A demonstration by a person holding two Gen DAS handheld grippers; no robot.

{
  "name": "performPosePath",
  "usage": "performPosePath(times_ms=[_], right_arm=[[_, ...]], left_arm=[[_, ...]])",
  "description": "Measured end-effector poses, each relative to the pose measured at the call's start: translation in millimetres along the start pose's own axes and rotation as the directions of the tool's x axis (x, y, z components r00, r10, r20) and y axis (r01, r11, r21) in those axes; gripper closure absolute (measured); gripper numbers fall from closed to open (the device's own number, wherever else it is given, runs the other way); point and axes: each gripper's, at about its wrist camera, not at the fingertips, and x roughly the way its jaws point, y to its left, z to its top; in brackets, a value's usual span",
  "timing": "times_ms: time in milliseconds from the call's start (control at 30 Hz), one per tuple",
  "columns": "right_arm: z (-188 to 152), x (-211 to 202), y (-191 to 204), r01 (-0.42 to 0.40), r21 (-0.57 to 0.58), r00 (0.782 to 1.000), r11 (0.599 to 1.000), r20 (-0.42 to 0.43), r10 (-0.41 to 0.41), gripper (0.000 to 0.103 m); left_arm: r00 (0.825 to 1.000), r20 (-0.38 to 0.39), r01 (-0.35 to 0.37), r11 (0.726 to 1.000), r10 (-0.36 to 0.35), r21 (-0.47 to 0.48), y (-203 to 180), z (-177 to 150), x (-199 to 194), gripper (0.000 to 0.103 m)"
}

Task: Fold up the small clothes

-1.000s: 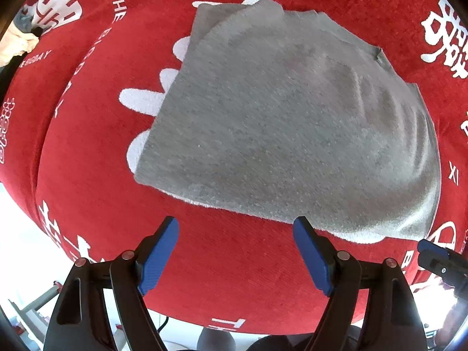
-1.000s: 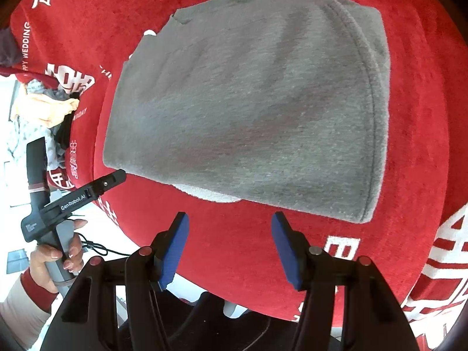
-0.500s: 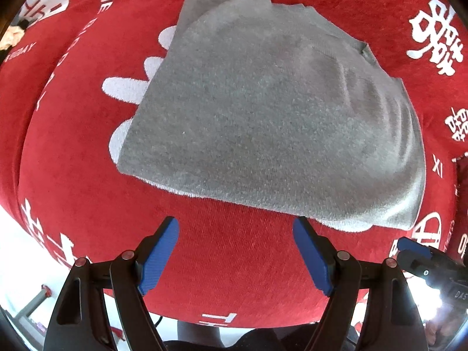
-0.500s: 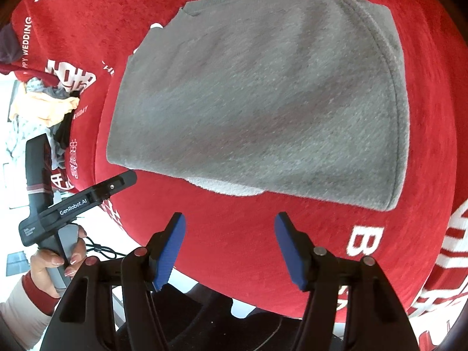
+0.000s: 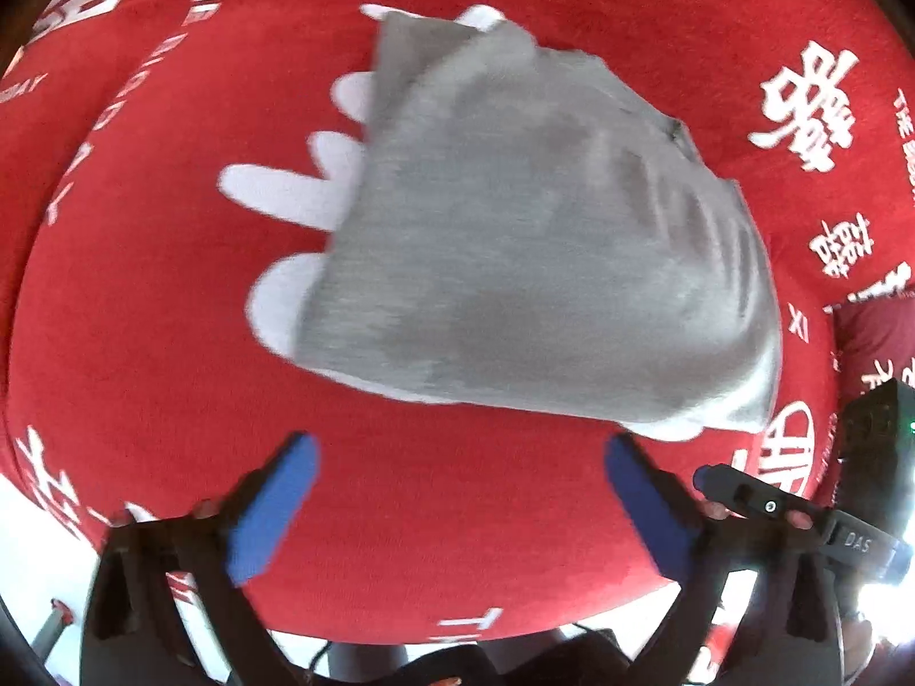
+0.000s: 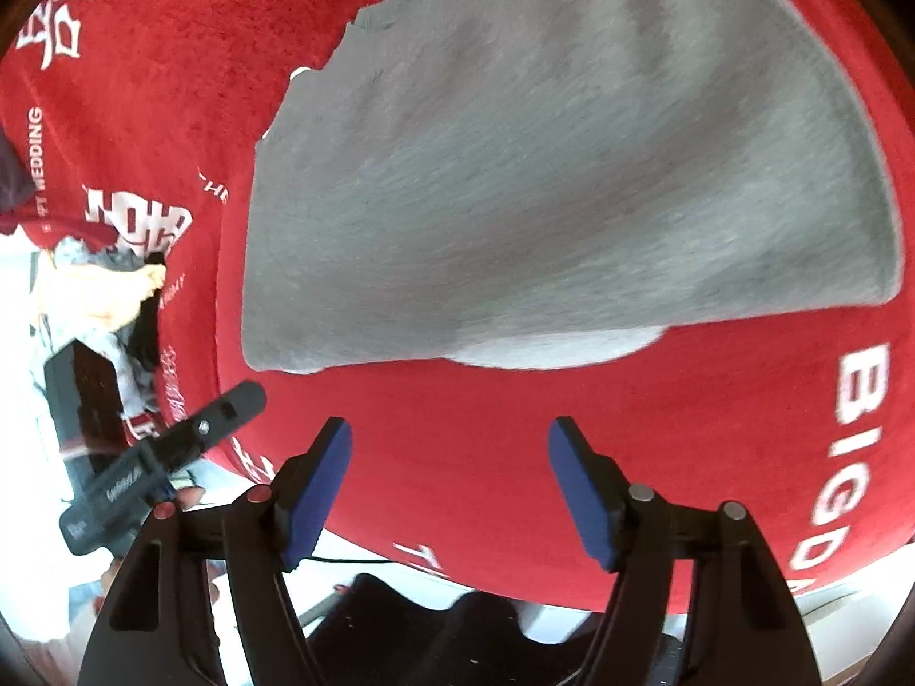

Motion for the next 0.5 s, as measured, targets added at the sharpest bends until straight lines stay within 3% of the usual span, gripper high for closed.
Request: performPosePath(times_ms=[300,433,500], right_arm=[[9,31,18,-0.103,0.064,0.995,0.993,0.0,0.103,0.028],[15,43,22,-0.162,0.097,0.987,0.982,0.008,0.162,0.028],[17,49,21,-0.199,0.124,0.98,0.972,0.018,0.198,0.028]], left_arm=[[0.995,-0.065,0.071,0.987,-0.081,-0.143,42,-1,17,0.001],[0.987,-0.1,0.097,0.968,-0.123,-0.231,61,-5,29,0.001],[0.985,-0.082,0.128,0.957,-0.154,-0.261,67,-7,27,0.001]])
